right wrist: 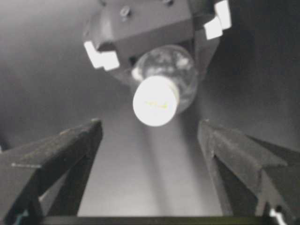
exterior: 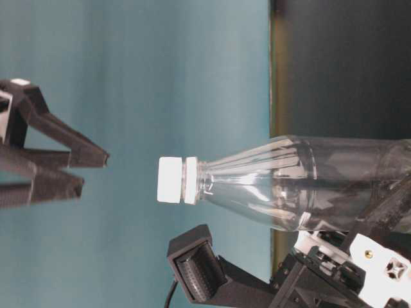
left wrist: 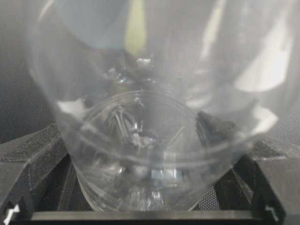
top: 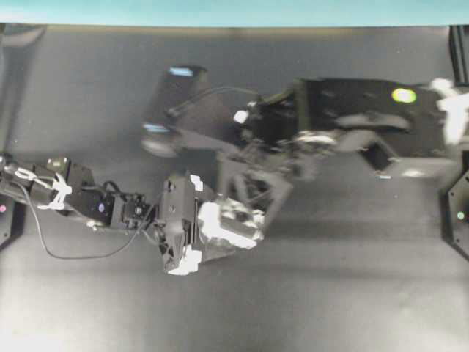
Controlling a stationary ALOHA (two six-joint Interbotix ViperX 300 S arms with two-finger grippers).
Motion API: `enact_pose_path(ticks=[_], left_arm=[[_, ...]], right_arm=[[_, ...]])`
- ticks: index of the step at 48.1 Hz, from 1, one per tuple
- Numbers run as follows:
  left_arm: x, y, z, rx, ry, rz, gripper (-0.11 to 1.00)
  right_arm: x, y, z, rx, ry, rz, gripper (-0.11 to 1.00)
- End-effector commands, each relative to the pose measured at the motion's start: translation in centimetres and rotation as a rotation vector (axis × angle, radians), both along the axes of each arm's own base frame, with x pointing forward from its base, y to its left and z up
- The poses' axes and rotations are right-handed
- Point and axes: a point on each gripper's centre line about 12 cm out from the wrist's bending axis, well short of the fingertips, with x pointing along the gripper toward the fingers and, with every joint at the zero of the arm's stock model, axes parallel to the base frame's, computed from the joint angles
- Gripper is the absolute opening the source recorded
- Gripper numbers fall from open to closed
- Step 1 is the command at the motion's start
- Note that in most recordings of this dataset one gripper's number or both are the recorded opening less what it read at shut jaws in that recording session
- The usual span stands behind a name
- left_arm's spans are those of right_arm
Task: Open the bottle cap by holding the bottle with the left arm and twisting the cap with the right arm.
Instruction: 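Reach the right gripper to the white cap and close on it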
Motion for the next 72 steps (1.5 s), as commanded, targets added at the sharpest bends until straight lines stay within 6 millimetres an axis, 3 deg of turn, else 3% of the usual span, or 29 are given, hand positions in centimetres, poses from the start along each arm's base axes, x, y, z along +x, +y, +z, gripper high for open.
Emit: enact_pose_path(ticks=[1,20,44,51,57,72], left_arm=[[0.3,-0.3,0.4,-0.001,-0.017,-0.008,0.89],[0.3,-0.4,0.4,-0.003,-0.017,-0.011,0.89],[0.2,-0.7,0.3,-0.004,-0.013,-0.018,0.89],[0.1,-0.8,0.3,-0.004,-0.012,-0.021,0.89],[0.1,-0.9,0.2,-0.002,0.005,-0.022,0.89],[0.2,-0.9,0.0,0.002,0.025,-0.024,0.89]], right_arm=[[0.7,0.1,0.5,0.032,0.001,-0.054,0.79],[1.0,0.5,-3.4,0.098,0.121,-0.238,0.78],[1.0,1.9,-5.2,0.12,0.142,-0.244,0.71],[1.3,2.0,-5.2,0.127,0.115,-0.245,0.6],[1.3,2.1,-5.1,0.126,0.111,-0.236,0.38],[1.1,2.1,-5.2,0.104,0.12,-0.184,0.38]])
